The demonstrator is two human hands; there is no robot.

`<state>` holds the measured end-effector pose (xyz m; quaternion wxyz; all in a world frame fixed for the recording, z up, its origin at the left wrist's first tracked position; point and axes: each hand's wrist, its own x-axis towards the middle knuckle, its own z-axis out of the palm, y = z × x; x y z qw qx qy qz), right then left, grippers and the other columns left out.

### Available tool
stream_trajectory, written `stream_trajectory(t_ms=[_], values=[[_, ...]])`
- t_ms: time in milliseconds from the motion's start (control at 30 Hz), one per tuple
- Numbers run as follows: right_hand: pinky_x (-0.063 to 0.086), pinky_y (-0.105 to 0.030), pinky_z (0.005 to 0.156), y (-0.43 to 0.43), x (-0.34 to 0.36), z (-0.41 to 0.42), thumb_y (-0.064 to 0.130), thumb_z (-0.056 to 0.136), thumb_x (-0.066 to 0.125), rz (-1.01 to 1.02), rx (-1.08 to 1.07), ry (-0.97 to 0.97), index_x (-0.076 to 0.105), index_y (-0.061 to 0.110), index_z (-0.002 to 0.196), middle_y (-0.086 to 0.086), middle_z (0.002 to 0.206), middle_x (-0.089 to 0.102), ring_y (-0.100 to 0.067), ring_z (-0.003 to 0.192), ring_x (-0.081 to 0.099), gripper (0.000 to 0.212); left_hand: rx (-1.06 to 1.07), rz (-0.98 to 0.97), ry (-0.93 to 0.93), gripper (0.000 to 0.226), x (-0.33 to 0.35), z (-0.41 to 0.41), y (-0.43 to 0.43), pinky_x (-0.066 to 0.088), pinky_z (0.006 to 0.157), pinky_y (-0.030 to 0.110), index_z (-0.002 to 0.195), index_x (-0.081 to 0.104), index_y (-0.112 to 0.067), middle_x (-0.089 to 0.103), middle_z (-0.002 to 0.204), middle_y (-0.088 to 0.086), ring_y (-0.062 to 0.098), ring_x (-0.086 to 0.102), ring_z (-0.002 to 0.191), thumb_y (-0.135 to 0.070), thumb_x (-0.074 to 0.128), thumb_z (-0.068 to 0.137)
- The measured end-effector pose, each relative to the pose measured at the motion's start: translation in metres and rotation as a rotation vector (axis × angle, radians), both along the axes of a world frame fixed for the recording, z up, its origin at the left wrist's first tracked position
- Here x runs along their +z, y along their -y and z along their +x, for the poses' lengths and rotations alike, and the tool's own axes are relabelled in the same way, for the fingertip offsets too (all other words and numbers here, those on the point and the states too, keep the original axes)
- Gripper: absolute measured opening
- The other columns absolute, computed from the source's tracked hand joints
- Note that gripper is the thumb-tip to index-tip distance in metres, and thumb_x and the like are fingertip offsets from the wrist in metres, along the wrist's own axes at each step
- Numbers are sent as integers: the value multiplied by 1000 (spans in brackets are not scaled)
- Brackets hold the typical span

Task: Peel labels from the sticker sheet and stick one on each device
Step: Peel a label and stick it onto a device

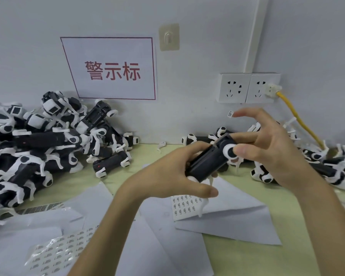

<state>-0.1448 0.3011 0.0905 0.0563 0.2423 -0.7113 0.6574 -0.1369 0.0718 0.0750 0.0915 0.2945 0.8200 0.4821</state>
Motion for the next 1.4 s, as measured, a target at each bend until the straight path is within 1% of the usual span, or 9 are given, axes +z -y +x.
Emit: stream_trajectory(t_ms=[267, 433, 633, 733, 867, 1033, 1200, 1333, 1400], values=[[55, -26, 69, 11, -3, 1, 36, 61, 76, 46, 41, 32, 49, 22, 128, -12, 99, 78, -25, 81, 71, 74, -12, 10, 68, 55, 7, 1, 12, 62, 85, 48, 121, 60, -31, 77, 101, 3, 31, 75, 91, -10, 88, 78], [56, -29, 82, 14, -3, 0, 34, 70, 75, 67, 15, 22, 48, 24, 130, -8, 107, 78, -27, 93, 71, 67, 10, 50, 104, 56, 5, 0, 11, 63, 82, 39, 122, 60, -31, 77, 100, 4, 29, 76, 91, -8, 87, 79], [54, -41, 95, 22, -8, -1, 60, 64, 75, 152, -65, 34, 54, 41, 122, 8, 103, 77, -18, 95, 73, 65, 55, 38, 97, 53, 5, -3, 17, 59, 93, 51, 125, 59, -35, 77, 106, 1, 25, 75, 97, -31, 87, 79], [55, -35, 87, 24, -9, -2, 55, 64, 78, 103, -62, 31, 54, 34, 120, 2, 99, 78, -20, 90, 73, 64, 20, 34, 105, 60, 2, -1, 14, 60, 90, 50, 122, 56, -36, 76, 105, 3, 26, 74, 99, -37, 89, 71], [53, -25, 70, 21, -5, 1, 44, 63, 81, 57, -24, 14, 51, 24, 119, -1, 95, 78, -15, 85, 70, 66, 15, 34, 77, 74, -3, -4, 9, 60, 88, 49, 127, 51, -31, 73, 105, 4, 25, 71, 100, -20, 94, 68], [51, -23, 68, 19, -7, 0, 27, 72, 81, 27, -15, -8, 48, 18, 119, -7, 97, 77, -18, 79, 68, 57, 42, 82, 50, 60, -3, -4, 5, 60, 86, 53, 122, 55, -31, 73, 103, 9, 28, 73, 93, -18, 90, 75], [58, -28, 84, 22, -6, 1, 24, 74, 80, -18, -34, -31, 50, 26, 128, 0, 117, 75, -21, 102, 73, 61, 98, 222, 105, 46, -7, -5, -2, 59, 93, 43, 128, 56, -19, 73, 116, 8, 24, 71, 108, -25, 77, 88], [55, -22, 84, 28, -6, 1, 31, 76, 80, -35, -109, -53, 52, 29, 129, 8, 119, 73, -13, 97, 72, 60, 127, 287, 145, 33, -7, -6, -8, 57, 85, 29, 123, 62, -20, 76, 97, -5, 19, 74, 101, -29, 71, 93], [54, -26, 88, 29, -6, 0, 35, 77, 81, -42, -150, -51, 52, 29, 130, 10, 120, 72, -12, 101, 72, 61, 185, 313, 129, 27, -8, -8, -9, 55, 85, 39, 114, 66, -23, 77, 91, -1, 28, 73, 100, -37, 70, 90]])
